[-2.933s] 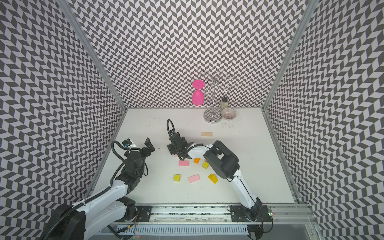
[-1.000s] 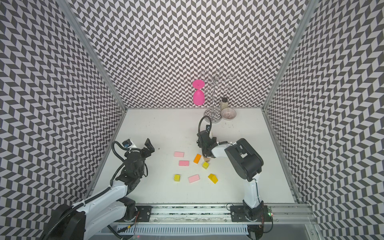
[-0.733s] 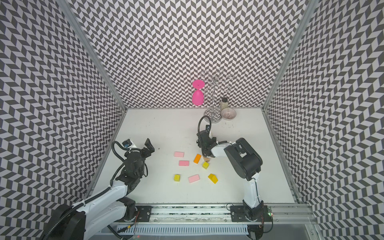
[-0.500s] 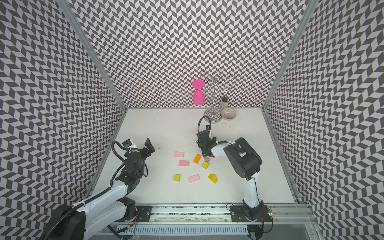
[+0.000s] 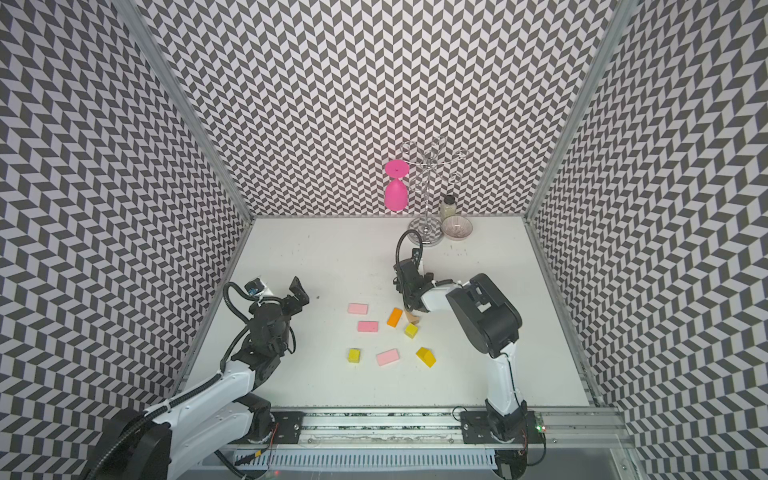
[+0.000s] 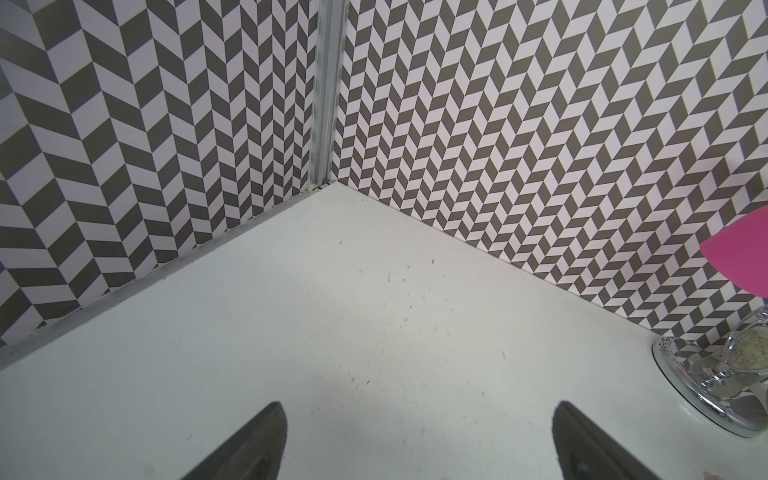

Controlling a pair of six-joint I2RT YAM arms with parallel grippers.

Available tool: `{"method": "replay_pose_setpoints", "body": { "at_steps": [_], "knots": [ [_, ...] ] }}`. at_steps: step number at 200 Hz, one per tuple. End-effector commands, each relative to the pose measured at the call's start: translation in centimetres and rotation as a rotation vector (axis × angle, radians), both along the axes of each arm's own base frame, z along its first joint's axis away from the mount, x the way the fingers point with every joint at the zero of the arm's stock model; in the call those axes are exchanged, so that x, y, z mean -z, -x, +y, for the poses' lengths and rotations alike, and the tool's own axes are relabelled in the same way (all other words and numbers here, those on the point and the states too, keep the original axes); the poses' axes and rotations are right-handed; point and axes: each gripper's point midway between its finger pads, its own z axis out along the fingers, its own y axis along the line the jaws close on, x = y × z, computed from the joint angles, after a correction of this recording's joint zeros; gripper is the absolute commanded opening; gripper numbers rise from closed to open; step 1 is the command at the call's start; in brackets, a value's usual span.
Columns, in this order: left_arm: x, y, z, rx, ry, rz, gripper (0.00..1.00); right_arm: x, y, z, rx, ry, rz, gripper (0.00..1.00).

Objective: Build the wood block tower
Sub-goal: 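Carry the plain block with the right gripper to the printed block, then lower the plain block against the printed block's near side and release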

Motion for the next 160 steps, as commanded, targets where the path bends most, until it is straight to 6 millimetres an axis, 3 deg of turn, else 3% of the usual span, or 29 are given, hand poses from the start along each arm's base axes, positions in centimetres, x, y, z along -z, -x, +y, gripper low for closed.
{"method": "replay_pose_setpoints", "body": {
  "at_steps": [1, 82, 160],
  "knots": [
    [0.08, 0.12, -0.06, 0.004, 0.006, 0.002, 1.0, 0.46, -0.43, 0.05, 0.007, -0.008, 0.002, 0.82],
    [0.14, 0.1, -0.06, 0.004, 0.006, 0.004, 1.0, 0.88, -0.69, 0.76, -0.008, -0.033, 0.011, 0.79],
    [0.16, 0.1, -0.13, 0.007, 0.006, 0.005, 1.0, 1.38, -0.99, 0.06, 0.021, -0.028, 0.018, 0.79]
  ]
}}
